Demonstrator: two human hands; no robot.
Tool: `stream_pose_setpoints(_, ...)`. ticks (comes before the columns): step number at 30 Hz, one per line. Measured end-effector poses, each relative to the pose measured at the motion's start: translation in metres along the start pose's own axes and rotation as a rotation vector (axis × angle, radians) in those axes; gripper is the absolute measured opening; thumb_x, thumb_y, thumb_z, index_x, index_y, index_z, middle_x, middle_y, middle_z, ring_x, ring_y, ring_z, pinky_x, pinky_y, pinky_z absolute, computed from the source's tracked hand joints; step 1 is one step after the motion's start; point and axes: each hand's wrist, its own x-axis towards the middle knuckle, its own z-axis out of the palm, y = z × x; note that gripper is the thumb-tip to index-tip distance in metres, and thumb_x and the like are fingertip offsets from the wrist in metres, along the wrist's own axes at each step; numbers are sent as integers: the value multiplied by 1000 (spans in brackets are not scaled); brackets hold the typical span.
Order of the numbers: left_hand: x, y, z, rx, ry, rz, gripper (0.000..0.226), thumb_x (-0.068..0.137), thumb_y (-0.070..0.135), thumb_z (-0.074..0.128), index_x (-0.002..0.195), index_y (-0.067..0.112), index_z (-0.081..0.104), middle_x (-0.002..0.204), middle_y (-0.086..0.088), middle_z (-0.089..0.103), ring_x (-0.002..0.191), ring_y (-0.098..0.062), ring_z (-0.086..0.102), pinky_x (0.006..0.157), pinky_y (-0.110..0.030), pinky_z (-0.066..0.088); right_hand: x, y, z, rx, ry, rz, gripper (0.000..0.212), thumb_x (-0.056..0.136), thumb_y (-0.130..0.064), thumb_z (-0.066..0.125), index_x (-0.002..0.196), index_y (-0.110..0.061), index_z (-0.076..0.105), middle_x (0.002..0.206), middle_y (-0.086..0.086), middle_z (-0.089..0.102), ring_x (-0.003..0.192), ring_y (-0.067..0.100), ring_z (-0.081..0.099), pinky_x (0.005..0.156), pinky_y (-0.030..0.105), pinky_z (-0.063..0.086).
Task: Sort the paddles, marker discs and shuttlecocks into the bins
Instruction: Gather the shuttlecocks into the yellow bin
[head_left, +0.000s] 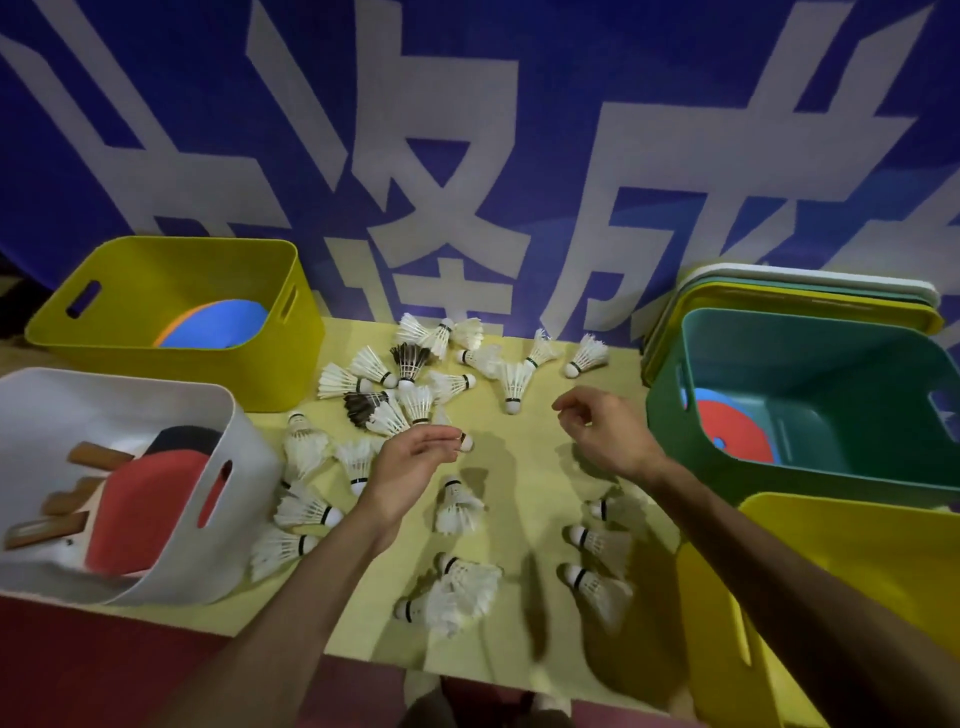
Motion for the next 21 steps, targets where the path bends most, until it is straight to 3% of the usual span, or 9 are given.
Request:
stream_pose_setpoints(6,19,-42,-28,99,-111,-73,19,91,11,59,104,21,69,108,3,68,104,-8,61,85,-22,46,-8,1,33,-49,1,190,24,93,-13,47,108,-16,66,110,5,68,89,16,60,73,23,43)
stream_pose_setpoints(10,29,-65,-26,257,-207,-66,20,91,16,61,111,18,65,113,1,63,100,-8,58,71,-16,44,-21,10,47,-82,46,308,22,93,-12,48,105,-14,67,109,8,69,88,21,63,69,25,46)
stream_pose_setpoints(12,36,-75,-22,366,-235,-20,33,88,19,66,120,13,60,119,-3,58,100,-14,57,75,-18,43,-31,14,53,-102,57,356,22,93,-12,49,106,-13,67,108,9,69,91,25,64,75,28,47)
stream_pose_setpoints(16,47,-100,-18,731,-344,147,62,84,31,69,138,23,41,128,-2,33,110,-13,45,90,-21,38,-52,22,63,-103,78,442,20,93,-13,50,105,-14,66,102,10,70,88,24,64,76,32,50)
stream_pose_setpoints(18,53,-107,-15,778,-346,156,59,85,31,69,137,23,44,126,-2,32,110,-17,48,92,-24,41,-60,25,65,-119,97,460,19,94,-15,51,105,-14,66,101,9,70,89,23,63,75,29,47)
stream_pose_setpoints(21,60,-110,-11,809,-276,201,36,93,23,59,128,18,55,121,-4,42,103,-23,55,90,-31,46,-69,28,63,-158,158,511,19,95,-18,51,104,-12,66,102,10,69,92,27,63,73,28,43)
